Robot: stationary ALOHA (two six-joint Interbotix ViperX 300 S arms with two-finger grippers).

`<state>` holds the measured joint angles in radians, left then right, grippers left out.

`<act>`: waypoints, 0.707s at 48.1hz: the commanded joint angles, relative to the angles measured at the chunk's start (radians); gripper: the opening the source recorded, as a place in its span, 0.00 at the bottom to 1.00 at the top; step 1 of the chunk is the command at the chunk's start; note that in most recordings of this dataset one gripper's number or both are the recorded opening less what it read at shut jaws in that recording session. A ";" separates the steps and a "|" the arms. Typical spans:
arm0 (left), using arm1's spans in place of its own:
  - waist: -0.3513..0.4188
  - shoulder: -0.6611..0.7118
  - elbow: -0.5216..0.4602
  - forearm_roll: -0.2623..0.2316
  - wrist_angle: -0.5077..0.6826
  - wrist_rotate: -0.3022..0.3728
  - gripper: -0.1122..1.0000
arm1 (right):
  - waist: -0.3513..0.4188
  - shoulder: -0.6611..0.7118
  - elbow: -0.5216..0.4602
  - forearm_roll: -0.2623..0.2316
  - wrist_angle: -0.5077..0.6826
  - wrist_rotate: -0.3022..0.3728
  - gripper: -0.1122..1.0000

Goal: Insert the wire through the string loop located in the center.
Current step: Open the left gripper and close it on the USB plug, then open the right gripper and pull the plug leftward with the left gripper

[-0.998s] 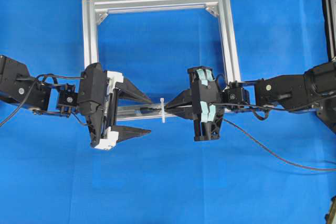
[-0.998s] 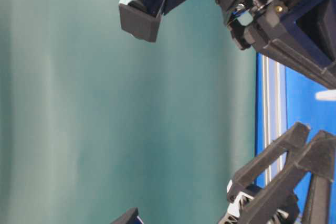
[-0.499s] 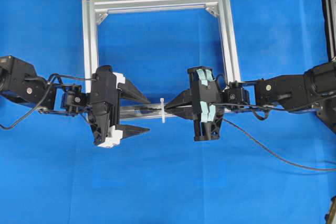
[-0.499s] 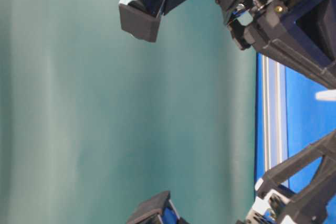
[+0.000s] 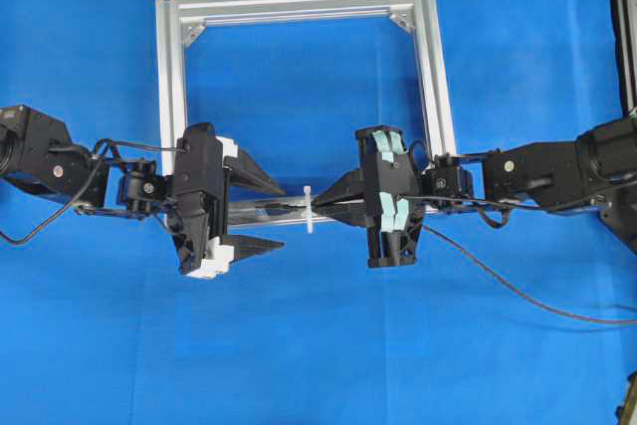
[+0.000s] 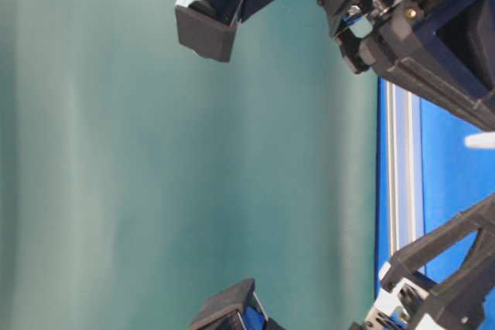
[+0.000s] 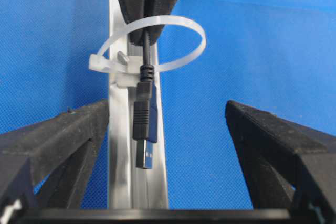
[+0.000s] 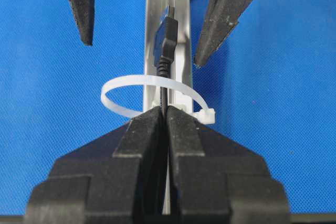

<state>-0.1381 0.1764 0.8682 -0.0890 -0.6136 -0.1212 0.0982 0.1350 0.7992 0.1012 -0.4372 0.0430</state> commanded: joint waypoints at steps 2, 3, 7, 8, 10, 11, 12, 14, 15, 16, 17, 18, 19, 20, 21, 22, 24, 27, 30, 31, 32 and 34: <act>0.002 -0.012 -0.014 0.003 -0.005 0.000 0.89 | -0.003 -0.012 -0.012 0.000 -0.005 0.000 0.07; 0.002 -0.012 -0.014 0.003 -0.005 0.000 0.89 | -0.002 -0.014 -0.012 0.000 -0.005 -0.002 0.07; 0.002 -0.012 -0.014 0.003 -0.005 0.000 0.88 | -0.003 -0.012 -0.012 0.000 -0.005 -0.002 0.07; 0.002 -0.012 -0.015 0.003 -0.005 0.000 0.88 | -0.003 -0.012 -0.011 0.000 -0.005 0.000 0.07; 0.002 -0.012 -0.015 0.003 -0.005 0.000 0.89 | -0.002 -0.012 -0.011 0.000 -0.005 -0.002 0.07; 0.002 -0.012 -0.015 0.003 -0.005 0.000 0.89 | -0.002 -0.012 -0.011 0.000 -0.005 -0.002 0.07; 0.002 -0.012 -0.015 0.003 -0.005 0.000 0.89 | -0.002 -0.012 -0.011 0.000 -0.005 -0.002 0.07; 0.002 -0.012 -0.015 0.003 -0.005 0.000 0.88 | -0.002 -0.012 -0.011 0.000 -0.005 -0.002 0.07; 0.002 -0.012 -0.015 0.003 -0.005 0.000 0.88 | -0.003 -0.012 -0.011 0.000 -0.005 -0.002 0.07; 0.002 -0.012 -0.015 0.003 -0.005 0.000 0.89 | -0.002 -0.012 -0.011 0.000 -0.003 -0.002 0.07; 0.002 -0.012 -0.015 0.003 -0.005 0.000 0.89 | -0.002 -0.012 -0.012 0.000 -0.003 -0.002 0.07; 0.002 -0.012 -0.015 0.003 -0.005 0.000 0.89 | -0.002 -0.012 -0.011 0.000 -0.003 -0.002 0.07; 0.002 -0.012 -0.015 0.003 -0.005 0.000 0.88 | -0.002 -0.012 -0.011 0.000 -0.003 -0.002 0.07; 0.002 -0.012 -0.015 0.003 -0.005 0.000 0.88 | -0.002 -0.012 -0.012 0.000 -0.003 -0.002 0.07; 0.002 -0.012 -0.015 0.003 -0.005 0.000 0.88 | -0.002 -0.012 -0.011 0.000 -0.003 -0.002 0.07; 0.002 -0.012 -0.014 0.003 -0.005 0.000 0.88 | -0.003 -0.012 -0.011 0.000 -0.003 -0.002 0.07; 0.002 -0.012 -0.014 0.003 -0.003 0.000 0.87 | -0.002 -0.012 -0.011 0.000 -0.003 -0.002 0.07; 0.000 -0.014 -0.015 0.003 0.006 -0.006 0.85 | -0.003 -0.012 -0.012 0.000 -0.005 0.000 0.07; 0.002 -0.012 -0.018 0.003 0.017 -0.011 0.78 | -0.003 -0.012 -0.012 0.000 -0.003 -0.002 0.07; 0.002 -0.012 -0.018 0.003 0.018 -0.011 0.74 | -0.002 -0.012 -0.012 -0.002 -0.005 -0.002 0.07; 0.003 -0.012 -0.020 0.003 0.017 -0.011 0.69 | -0.002 -0.012 -0.012 0.000 -0.005 -0.002 0.07; 0.006 -0.012 -0.021 0.003 0.018 -0.011 0.56 | -0.002 -0.012 -0.012 -0.002 -0.003 -0.002 0.07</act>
<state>-0.1381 0.1779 0.8667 -0.0874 -0.5937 -0.1319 0.0982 0.1350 0.7992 0.1012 -0.4357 0.0430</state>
